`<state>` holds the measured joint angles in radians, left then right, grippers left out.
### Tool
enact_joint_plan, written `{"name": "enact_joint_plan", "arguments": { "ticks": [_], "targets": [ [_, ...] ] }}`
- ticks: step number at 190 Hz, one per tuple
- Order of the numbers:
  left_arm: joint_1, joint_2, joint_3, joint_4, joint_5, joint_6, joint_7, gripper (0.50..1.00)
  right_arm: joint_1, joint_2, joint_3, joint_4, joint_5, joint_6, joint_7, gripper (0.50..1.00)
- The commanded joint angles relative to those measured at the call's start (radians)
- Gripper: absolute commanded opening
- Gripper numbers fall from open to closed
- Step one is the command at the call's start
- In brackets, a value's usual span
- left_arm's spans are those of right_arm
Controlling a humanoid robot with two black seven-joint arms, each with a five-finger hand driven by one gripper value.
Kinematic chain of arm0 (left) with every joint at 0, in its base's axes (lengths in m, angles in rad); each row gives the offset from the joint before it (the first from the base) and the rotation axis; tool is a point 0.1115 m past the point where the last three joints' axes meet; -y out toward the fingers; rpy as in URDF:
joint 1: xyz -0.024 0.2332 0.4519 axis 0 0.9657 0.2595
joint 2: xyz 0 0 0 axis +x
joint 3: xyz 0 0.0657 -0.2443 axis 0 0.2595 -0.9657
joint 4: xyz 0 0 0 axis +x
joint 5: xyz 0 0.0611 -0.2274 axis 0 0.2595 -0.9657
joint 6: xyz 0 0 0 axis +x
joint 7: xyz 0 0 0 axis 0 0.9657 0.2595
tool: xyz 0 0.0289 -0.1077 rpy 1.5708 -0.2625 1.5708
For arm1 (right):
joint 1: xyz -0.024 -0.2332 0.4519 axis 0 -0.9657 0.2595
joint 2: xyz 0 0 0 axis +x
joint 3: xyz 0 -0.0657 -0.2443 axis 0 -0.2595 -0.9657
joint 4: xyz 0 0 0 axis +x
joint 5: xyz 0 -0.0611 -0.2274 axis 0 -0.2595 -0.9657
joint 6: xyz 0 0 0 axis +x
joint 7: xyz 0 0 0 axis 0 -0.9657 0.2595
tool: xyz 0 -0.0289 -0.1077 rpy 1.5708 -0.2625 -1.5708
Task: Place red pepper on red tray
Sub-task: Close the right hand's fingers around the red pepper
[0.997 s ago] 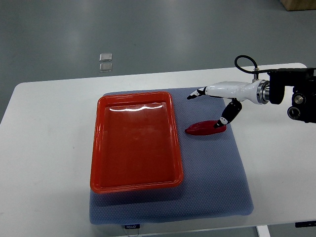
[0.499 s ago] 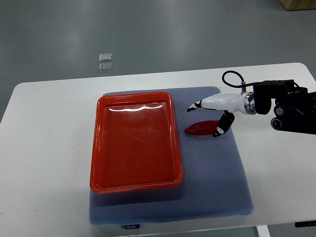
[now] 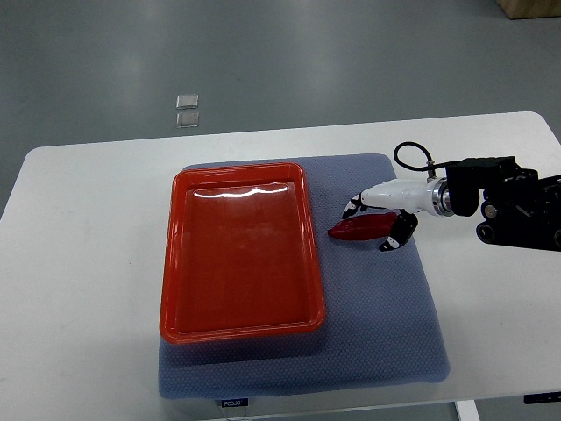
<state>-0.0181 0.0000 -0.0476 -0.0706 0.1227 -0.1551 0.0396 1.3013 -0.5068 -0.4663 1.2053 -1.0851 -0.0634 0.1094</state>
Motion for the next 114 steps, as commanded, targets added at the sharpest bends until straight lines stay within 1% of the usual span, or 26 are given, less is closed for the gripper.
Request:
{"name": "enact_joint_plan", "arguments": {
  "ticks": [1, 39, 50, 55, 62, 70, 83, 89, 106, 108, 114],
  "targets": [
    [0.0, 0.0, 0.0, 0.0, 0.0, 0.0, 0.0, 1.0, -0.008, 0.004, -0.003, -0.013, -0.009, 0.001, 0.0, 0.797],
    [0.0, 0.0, 0.0, 0.0, 0.0, 0.0, 0.0, 1.0, -0.01, 0.005, -0.025, -0.024, -0.018, -0.003, 0.0, 0.756],
    [0.0, 0.0, 0.0, 0.0, 0.0, 0.0, 0.0, 1.0, -0.01, 0.005, -0.025, -0.024, -0.019, -0.003, 0.0, 0.725],
    [0.0, 0.0, 0.0, 0.0, 0.0, 0.0, -0.001, 1.0, -0.01, 0.005, -0.026, -0.026, -0.019, -0.003, 0.0, 0.719],
    [0.0, 0.0, 0.0, 0.0, 0.0, 0.0, -0.001, 1.0, -0.01, 0.005, -0.026, -0.029, -0.021, -0.003, 0.0, 0.693],
    [0.0, 0.0, 0.0, 0.0, 0.0, 0.0, 0.0, 1.0, -0.01, 0.005, -0.026, -0.032, -0.022, -0.003, 0.0, 0.676],
    [0.0, 0.0, 0.0, 0.0, 0.0, 0.0, 0.0, 1.0, -0.01, 0.005, -0.026, -0.035, -0.021, -0.003, 0.0, 0.621],
    [0.0, 0.0, 0.0, 0.0, 0.0, 0.0, 0.0, 1.0, -0.01, 0.004, -0.026, -0.038, -0.022, -0.003, 0.0, 0.611],
    [0.0, 0.0, 0.0, 0.0, 0.0, 0.0, 0.0, 1.0, -0.007, 0.001, -0.026, -0.041, -0.022, -0.003, 0.0, 0.541],
    [0.0, 0.0, 0.0, 0.0, 0.0, 0.0, 0.0, 1.0, -0.007, 0.001, -0.026, -0.041, -0.022, -0.003, 0.0, 0.541],
    [0.0, 0.0, 0.0, 0.0, 0.0, 0.0, 0.0, 1.0, -0.005, 0.001, -0.026, -0.041, -0.022, -0.003, 0.0, 0.519]
  ]
}}
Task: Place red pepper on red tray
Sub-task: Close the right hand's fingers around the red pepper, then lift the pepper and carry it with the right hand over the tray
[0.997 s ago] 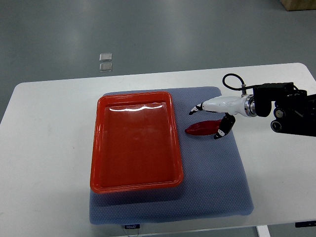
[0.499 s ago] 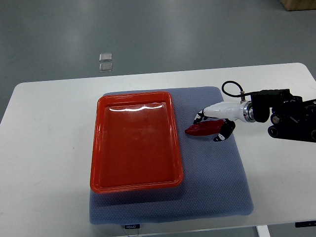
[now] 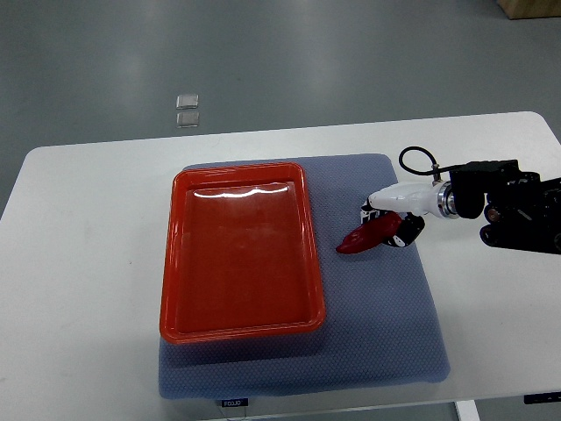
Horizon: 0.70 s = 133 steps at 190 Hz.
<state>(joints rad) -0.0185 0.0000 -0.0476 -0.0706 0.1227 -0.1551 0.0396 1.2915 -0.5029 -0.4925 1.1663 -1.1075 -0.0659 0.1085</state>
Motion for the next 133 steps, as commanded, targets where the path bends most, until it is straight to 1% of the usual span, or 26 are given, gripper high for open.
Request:
{"name": "enact_joint_plan", "arguments": {
  "ticks": [1, 5, 49, 91, 103, 133],
  "targets": [
    [0.0, 0.0, 0.0, 0.0, 0.0, 0.0, -0.001, 1.0, 0.006, -0.005, 0.0, -0.002, 0.0, 0.0, 0.0, 0.509],
    [0.0, 0.0, 0.0, 0.0, 0.0, 0.0, 0.0, 1.0, 0.006, -0.005, 0.0, -0.002, 0.0, 0.0, 0.0, 0.5],
    [0.0, 0.0, 0.0, 0.0, 0.0, 0.0, 0.0, 1.0, 0.019, -0.011, 0.0, -0.002, 0.006, -0.021, 0.003, 0.5],
    [0.0, 0.0, 0.0, 0.0, 0.0, 0.0, 0.0, 1.0, 0.097, 0.003, 0.015, -0.001, 0.023, -0.02, 0.008, 0.5],
    [0.0, 0.0, 0.0, 0.0, 0.0, 0.0, -0.001, 1.0, 0.114, 0.017, 0.015, -0.001, 0.026, -0.015, 0.01, 0.5],
    [0.0, 0.0, 0.0, 0.0, 0.0, 0.0, 0.0, 1.0, 0.123, 0.09, 0.034, -0.001, 0.044, -0.014, 0.013, 0.5]
  ]
}}
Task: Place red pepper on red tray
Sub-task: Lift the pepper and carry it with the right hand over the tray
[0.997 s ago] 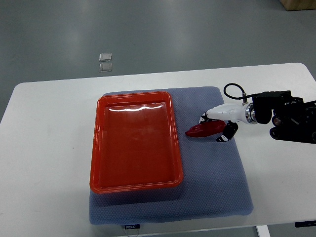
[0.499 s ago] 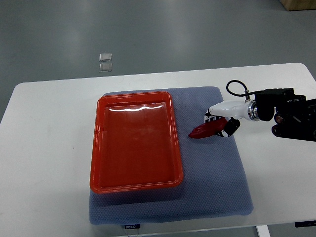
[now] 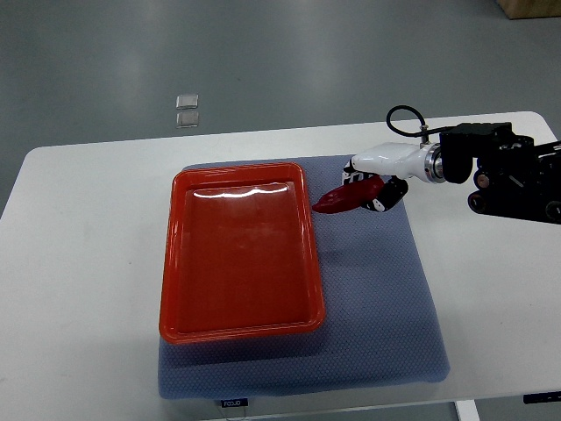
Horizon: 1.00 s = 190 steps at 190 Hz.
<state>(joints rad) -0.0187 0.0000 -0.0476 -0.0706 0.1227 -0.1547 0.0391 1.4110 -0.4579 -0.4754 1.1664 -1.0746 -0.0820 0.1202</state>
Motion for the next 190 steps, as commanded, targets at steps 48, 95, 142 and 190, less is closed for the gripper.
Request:
{"name": "enact_joint_plan", "arguments": {
  "ticks": [48, 95, 142, 190],
  "targets": [
    [0.0, 0.0, 0.0, 0.0, 0.0, 0.0, 0.001, 1.0, 0.019, 0.185, 0.061, -0.01, 0.064, 0.002, 0.001, 0.5],
    [0.0, 0.0, 0.0, 0.0, 0.0, 0.0, -0.001, 1.0, 0.052, 0.3, 0.057, -0.051, 0.11, 0.004, 0.006, 0.5],
    [0.0, 0.0, 0.0, 0.0, 0.0, 0.0, 0.001, 1.0, 0.06, 0.415, 0.044, -0.077, 0.136, 0.004, 0.016, 0.5],
    [0.0, 0.0, 0.0, 0.0, 0.0, 0.0, 0.001, 1.0, 0.019, 0.458, 0.003, -0.131, 0.124, 0.002, 0.016, 0.509]
  ]
}}
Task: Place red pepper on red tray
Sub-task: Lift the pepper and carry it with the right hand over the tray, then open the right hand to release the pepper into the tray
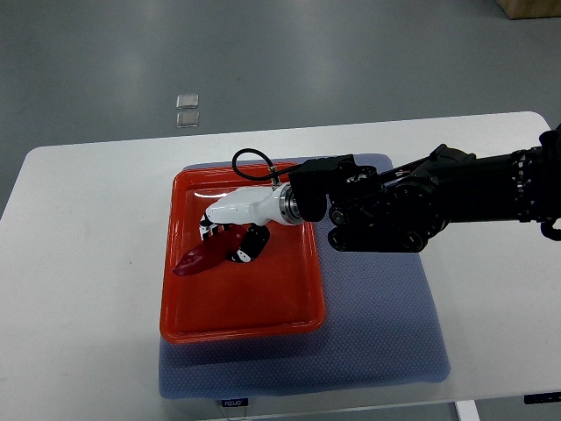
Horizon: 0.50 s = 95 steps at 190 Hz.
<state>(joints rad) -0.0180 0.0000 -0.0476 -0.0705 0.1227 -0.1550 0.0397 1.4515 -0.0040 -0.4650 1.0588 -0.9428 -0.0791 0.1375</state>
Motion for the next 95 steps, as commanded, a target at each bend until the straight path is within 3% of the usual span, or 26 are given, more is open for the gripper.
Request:
{"name": "enact_joint_plan", "arguments": {
  "ticks": [1, 13, 56, 73, 95],
  "targets": [
    [0.0, 0.0, 0.0, 0.0, 0.0, 0.0, -0.001, 1.0, -0.023, 0.004, -0.009, -0.025, -0.01, -0.001, -0.001, 0.515],
    [0.0, 0.0, 0.0, 0.0, 0.0, 0.0, 0.0, 1.0, -0.029, 0.004, -0.014, -0.033, -0.011, -0.002, -0.003, 0.547],
    [0.0, 0.0, 0.0, 0.0, 0.0, 0.0, 0.0, 1.0, -0.039, 0.004, -0.014, -0.049, -0.002, -0.002, -0.007, 0.788],
    [0.0, 0.0, 0.0, 0.0, 0.0, 0.0, 0.0, 1.0, -0.039, 0.004, -0.011, -0.049, 0.002, -0.002, -0.007, 0.856],
    [0.0, 0.0, 0.0, 0.0, 0.0, 0.0, -0.001, 1.0, -0.04, 0.004, -0.001, -0.049, 0.004, -0.004, -0.007, 0.879]
  ]
}}
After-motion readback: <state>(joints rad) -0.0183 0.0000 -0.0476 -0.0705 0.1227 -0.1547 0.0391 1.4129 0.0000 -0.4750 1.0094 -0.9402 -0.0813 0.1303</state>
